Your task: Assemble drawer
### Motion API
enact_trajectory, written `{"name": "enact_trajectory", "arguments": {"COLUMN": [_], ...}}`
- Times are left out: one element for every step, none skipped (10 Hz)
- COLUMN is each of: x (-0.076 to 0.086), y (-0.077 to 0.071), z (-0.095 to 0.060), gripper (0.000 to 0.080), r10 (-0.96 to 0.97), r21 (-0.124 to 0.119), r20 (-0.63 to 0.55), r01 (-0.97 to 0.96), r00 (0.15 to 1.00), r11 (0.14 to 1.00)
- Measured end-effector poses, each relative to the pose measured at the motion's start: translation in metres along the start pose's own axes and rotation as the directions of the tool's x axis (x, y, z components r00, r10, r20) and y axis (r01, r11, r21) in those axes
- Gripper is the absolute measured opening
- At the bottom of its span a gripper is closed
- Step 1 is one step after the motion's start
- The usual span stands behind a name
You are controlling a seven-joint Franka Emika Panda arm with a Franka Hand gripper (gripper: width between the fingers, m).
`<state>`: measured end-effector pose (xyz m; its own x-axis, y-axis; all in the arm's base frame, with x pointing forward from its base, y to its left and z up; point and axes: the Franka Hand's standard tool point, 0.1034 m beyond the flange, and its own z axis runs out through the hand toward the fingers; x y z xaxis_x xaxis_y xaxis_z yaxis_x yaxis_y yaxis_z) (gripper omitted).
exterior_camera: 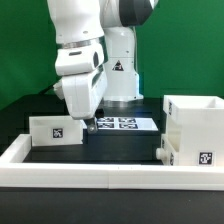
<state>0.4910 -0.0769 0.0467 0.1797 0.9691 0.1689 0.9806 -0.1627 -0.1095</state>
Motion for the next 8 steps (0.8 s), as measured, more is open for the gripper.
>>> {"name": "enact_trajectory", "arguments": {"x": [0.0,0.0,0.0,0.0,-0.002,-0.012,-0.021,-0.026], "y": [0.0,0.0,0.0,0.0,-0.001,-0.004,-0.01,-0.014], "z": [0.0,0.0,0.001,0.001,0.0,-0.004,-0.007,-0.011], "gripper": [0.0649,0.0649,0.0649,0.0649,0.0649,0.0649,0.0649,0.0649], "r10": [0.001,0.049,0.122,0.158,0.236,0.315,0.379,0.464], "r21": [0.0,0.001,0.001,0.001,0.0,-0.016,-0.033,-0.046], "r20": [0.0,-0.001,-0.001,-0.001,-0.001,-0.003,0.001,-0.001], "r01": [-0.001,-0.049,-0.122,-0.158,-0.236,-0.315,-0.379,-0.464], "r00": [1.0,0.999,0.992,0.987,0.972,0.949,0.925,0.886], "r11": [1.0,0.999,0.992,0.987,0.972,0.949,0.925,0.885]}}
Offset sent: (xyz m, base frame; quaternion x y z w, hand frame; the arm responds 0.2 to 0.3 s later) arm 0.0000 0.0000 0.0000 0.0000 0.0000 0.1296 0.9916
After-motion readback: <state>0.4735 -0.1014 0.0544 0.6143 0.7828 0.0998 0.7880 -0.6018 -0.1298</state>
